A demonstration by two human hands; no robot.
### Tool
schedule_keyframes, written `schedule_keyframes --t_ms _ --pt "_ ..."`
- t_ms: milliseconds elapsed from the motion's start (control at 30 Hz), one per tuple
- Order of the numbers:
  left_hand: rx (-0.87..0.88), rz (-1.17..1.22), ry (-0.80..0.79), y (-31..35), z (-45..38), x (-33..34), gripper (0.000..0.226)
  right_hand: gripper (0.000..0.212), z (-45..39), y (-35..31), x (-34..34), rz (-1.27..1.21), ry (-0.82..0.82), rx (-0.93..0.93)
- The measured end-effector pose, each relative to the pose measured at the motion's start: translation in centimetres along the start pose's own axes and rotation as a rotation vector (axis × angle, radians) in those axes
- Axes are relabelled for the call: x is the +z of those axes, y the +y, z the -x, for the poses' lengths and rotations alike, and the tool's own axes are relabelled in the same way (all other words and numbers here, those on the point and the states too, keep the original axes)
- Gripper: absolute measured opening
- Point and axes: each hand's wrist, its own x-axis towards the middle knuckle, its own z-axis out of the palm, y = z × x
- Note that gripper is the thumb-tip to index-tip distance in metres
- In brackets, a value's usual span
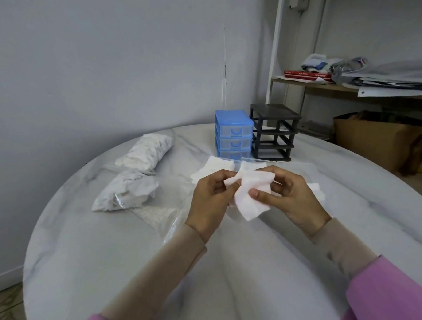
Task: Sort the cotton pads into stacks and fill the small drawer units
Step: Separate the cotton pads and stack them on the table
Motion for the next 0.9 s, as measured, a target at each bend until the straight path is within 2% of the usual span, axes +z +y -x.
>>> schedule_keyframes --t_ms 167,333,533,633,733,900 --pt "0.042 -0.029 0.047 -0.2 0.2 -0.1 0.023 0.014 -0.1 0.5 -0.1 0.057 -0.002 -0.022" --pt "0.2 -0.172 0.015 0.1 0.3 -0.2 0.024 0.019 -0.3 0.8 -0.2 0.05 -0.027 -0.04" --pt "0.17 -0.193 -0.014 0.3 0.2 -0.4 0.027 0.019 -0.3 0.9 -0.2 0.07 -0.075 -0.063" --pt "0.126 -0.161 0.039 0.2 0.2 -0.5 0.026 0.02 -0.2 1.0 -0.3 0.094 -0.069 -0.065" --pt "0.101 -0.113 0.085 0.3 0.0 -0.6 0.026 0.009 -0.3 1.0 -0.6 0.086 -0.048 -0.07" --pt "0.121 -0.093 0.145 0.3 -0.1 -0.8 0.027 0.011 -0.4 0.4 -1.2 0.017 -0.024 -0.093"
